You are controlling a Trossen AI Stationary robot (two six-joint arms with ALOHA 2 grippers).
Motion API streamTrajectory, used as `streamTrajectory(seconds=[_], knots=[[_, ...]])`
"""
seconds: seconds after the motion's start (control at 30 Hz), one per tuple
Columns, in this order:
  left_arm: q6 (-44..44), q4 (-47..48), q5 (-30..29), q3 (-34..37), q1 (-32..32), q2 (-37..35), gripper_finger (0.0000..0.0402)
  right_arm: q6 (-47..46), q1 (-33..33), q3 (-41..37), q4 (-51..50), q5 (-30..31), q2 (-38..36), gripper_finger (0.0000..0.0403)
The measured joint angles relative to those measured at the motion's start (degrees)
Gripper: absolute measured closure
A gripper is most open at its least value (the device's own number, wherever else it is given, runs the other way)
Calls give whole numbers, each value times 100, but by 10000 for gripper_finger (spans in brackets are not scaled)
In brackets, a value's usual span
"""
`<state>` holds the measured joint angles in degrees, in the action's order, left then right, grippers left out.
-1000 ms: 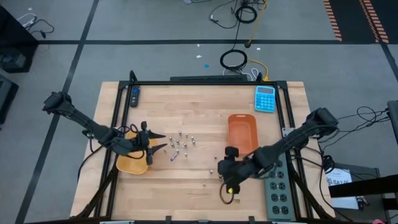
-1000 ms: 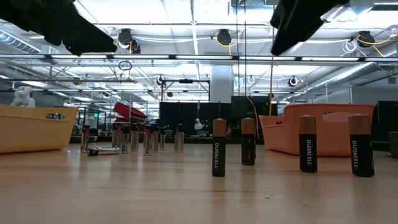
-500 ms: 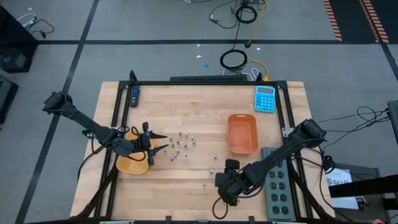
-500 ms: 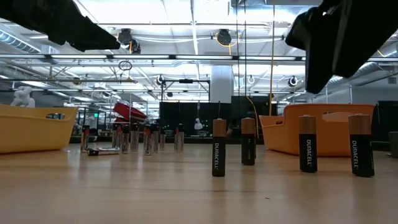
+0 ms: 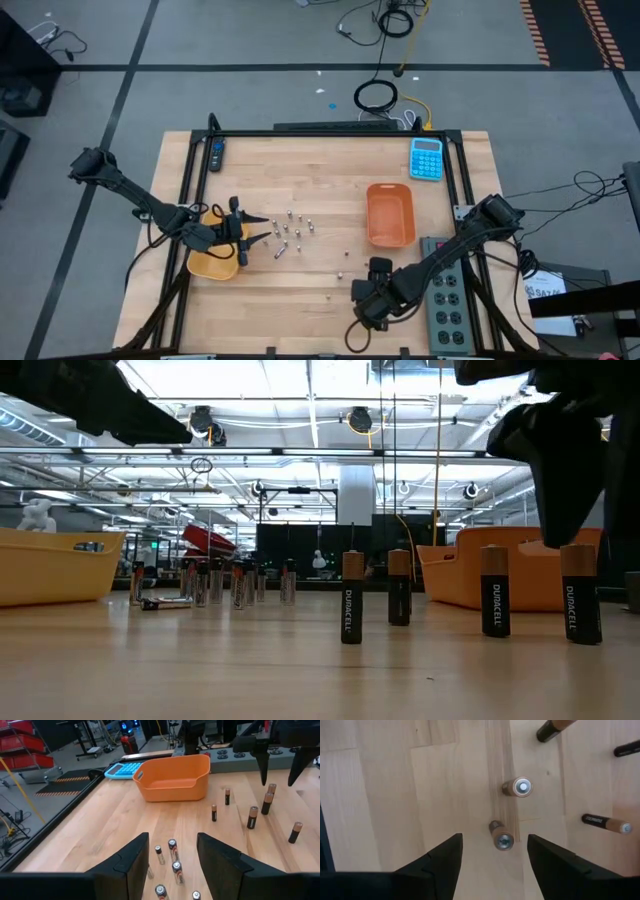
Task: Sort batteries
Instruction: Put the black-brown battery into the orange bin
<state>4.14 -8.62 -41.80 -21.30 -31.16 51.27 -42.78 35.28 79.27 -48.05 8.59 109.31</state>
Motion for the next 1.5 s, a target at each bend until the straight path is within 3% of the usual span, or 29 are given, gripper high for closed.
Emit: streamTrajectory(seconds=[0.5,0.8,1.0,1.5], knots=[[-7,9,-1,2,0,0,226,-22,-3,-381,612,5,-1,269],[-9,11,0,4,0,0,226,-8,-99,-381,629,28,59,292],[-9,24,10,4,0,0,226,-98,-119,-383,638,-287,462,293],[-4,12,133,7,2,0,226,-426,-30,-383,825,156,427,248]])
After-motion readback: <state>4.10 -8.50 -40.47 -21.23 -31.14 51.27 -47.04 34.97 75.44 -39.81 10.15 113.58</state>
